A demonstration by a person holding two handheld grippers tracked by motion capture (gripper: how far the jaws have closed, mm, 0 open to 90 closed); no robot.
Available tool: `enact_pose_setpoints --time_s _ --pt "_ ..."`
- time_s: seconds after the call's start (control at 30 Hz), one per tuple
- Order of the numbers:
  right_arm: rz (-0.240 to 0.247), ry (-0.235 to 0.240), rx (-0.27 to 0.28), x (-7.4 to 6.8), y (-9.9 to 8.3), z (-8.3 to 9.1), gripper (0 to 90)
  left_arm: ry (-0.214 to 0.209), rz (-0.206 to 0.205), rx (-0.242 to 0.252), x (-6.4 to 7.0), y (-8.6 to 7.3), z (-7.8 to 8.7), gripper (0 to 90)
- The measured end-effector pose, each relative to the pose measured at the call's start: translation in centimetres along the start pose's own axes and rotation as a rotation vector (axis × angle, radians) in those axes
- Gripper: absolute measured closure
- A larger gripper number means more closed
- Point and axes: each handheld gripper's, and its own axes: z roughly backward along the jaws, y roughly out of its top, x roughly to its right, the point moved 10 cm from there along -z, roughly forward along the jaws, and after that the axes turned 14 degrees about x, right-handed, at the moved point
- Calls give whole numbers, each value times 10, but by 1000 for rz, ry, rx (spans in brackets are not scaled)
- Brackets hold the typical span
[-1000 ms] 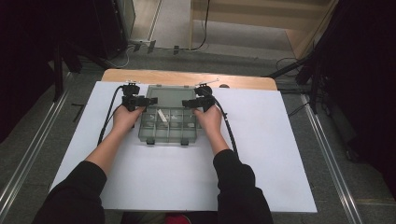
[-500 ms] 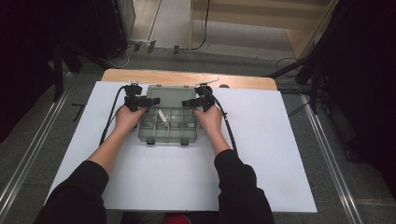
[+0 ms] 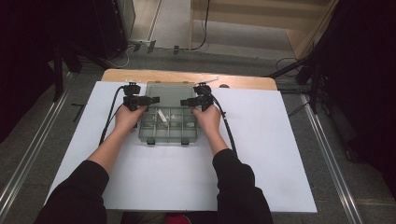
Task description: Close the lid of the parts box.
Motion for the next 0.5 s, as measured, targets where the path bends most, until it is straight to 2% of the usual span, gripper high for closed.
enact_pose_setpoints --time_s 0.5 --pt "36 -8 29 1 4 6 377 -9 -52 59 -2 13 7 445"
